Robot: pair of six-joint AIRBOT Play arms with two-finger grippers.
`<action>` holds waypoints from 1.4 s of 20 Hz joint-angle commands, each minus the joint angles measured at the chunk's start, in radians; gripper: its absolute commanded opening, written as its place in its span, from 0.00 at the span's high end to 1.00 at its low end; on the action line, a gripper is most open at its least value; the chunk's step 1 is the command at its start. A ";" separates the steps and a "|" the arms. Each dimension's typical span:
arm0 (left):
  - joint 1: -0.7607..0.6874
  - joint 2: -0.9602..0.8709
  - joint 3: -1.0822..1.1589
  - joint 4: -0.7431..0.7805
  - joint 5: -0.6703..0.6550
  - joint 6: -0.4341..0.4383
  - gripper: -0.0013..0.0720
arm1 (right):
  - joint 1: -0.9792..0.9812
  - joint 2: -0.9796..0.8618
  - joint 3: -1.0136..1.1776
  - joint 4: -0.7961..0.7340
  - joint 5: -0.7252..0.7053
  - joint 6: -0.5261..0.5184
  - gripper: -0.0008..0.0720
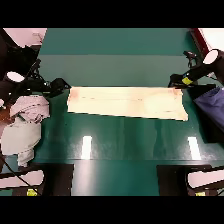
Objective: Fold the shirts.
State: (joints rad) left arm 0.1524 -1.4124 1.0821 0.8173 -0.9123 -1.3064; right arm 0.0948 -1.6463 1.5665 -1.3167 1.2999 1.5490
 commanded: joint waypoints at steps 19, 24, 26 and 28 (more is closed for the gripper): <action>-0.329 -0.010 0.148 -0.037 -0.224 0.022 0.95 | -0.533 -0.032 -0.386 0.489 0.113 -0.453 0.06; -0.393 -0.010 0.148 -0.038 -0.223 0.018 0.95 | -0.475 -0.082 -0.386 0.568 0.109 -0.529 0.05; -0.399 -0.010 0.148 -0.039 -0.222 -0.016 0.95 | -0.444 -0.081 -0.373 0.565 0.113 -0.538 0.10; -0.409 -0.010 0.148 -0.037 -0.221 -0.025 0.95 | -0.410 -0.080 -0.348 0.564 0.116 -0.540 0.18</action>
State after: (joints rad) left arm -0.2363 -1.4223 1.2289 0.7799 -1.1351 -1.3075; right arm -0.3546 -1.7199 1.1980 -0.7670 1.4151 1.0336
